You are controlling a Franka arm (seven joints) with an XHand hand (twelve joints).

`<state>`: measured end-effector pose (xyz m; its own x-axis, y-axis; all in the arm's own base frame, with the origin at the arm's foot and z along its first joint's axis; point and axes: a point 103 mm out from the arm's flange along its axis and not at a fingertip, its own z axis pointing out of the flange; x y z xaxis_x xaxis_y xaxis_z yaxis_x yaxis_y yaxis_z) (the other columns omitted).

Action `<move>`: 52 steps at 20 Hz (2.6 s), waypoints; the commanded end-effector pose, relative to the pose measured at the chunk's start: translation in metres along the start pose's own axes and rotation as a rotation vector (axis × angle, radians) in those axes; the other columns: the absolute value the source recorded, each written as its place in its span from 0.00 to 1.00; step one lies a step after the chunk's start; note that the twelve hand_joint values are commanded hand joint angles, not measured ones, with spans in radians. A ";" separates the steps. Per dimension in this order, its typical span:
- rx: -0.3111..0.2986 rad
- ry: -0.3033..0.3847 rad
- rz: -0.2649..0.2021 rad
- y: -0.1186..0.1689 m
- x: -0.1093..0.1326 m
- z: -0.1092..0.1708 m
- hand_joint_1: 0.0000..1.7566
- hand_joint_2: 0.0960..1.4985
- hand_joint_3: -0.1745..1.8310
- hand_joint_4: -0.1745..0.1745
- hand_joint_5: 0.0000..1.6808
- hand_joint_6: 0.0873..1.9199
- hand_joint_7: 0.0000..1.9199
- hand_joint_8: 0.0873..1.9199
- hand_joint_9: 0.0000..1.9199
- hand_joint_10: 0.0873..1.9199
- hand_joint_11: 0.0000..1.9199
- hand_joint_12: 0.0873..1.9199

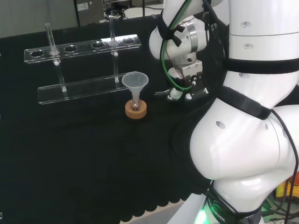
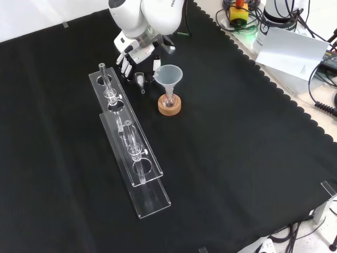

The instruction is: Pick up the weighing funnel.

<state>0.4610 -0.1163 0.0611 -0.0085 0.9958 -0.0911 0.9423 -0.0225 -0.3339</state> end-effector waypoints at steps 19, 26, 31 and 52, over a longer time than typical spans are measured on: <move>0.014 -0.018 -0.007 -0.001 -0.008 0.003 0.55 0.36 0.44 0.46 0.42 0.40 0.26 0.35 0.39 0.24 0.21 0.66; -0.010 -0.043 -0.015 -0.004 0.002 0.004 0.57 0.44 0.38 0.72 0.55 0.42 0.29 0.34 0.41 0.24 0.22 0.66; -0.028 -0.047 -0.005 -0.009 0.005 -0.005 0.61 0.53 0.31 1.00 0.66 0.43 0.33 0.31 0.44 0.22 0.26 0.64; -0.085 -0.087 0.041 -0.052 -0.023 -0.077 0.62 0.43 0.43 1.00 0.69 0.44 0.33 0.31 0.46 0.20 0.27 0.63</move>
<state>0.4530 -0.1287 0.1301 -0.0025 0.9883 -0.1523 0.9698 -0.0348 -0.2415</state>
